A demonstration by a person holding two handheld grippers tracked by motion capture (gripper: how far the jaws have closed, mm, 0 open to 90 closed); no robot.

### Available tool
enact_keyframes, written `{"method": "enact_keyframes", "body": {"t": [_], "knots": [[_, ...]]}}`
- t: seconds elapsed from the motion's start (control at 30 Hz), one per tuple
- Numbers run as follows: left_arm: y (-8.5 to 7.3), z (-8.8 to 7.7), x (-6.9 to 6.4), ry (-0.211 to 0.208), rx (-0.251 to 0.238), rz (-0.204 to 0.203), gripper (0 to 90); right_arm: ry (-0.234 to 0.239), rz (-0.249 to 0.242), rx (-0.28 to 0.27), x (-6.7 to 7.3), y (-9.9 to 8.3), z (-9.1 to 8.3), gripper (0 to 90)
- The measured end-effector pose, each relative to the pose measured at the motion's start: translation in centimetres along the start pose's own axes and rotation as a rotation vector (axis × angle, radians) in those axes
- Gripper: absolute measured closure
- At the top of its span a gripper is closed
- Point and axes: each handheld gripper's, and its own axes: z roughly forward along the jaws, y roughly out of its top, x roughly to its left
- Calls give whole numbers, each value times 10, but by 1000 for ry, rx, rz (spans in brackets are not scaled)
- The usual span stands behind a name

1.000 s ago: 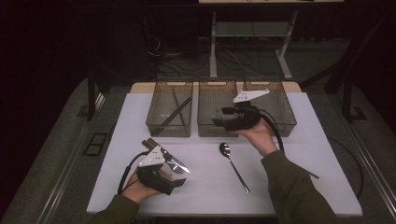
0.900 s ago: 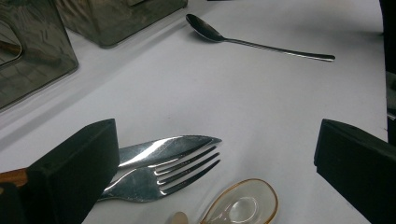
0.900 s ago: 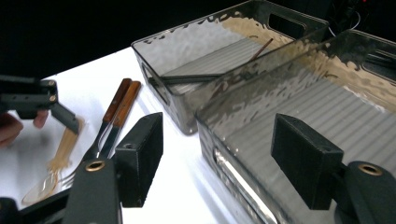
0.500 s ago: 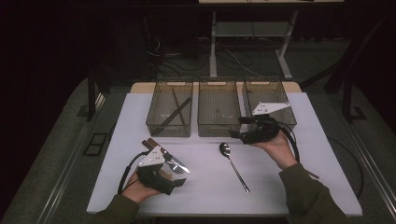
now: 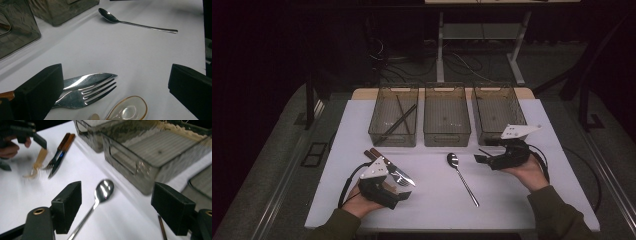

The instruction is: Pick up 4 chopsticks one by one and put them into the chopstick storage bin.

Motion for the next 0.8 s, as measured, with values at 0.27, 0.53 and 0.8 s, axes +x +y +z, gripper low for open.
{"method": "enact_keyframes", "body": {"t": [0.27, 0.53, 0.8], "knots": [[0, 1, 0, 0, 3, -2, 0, -32, 30, -4, -11, -26, -28, 245], [0, 0, 0, 2, 1, 0, 0, -70, 57, 52, -24, -52, -46, 249], [0, 0, 0, 4, -2, 0, 0, -106, 98, 111, -38, -77, -67, 321]]}}
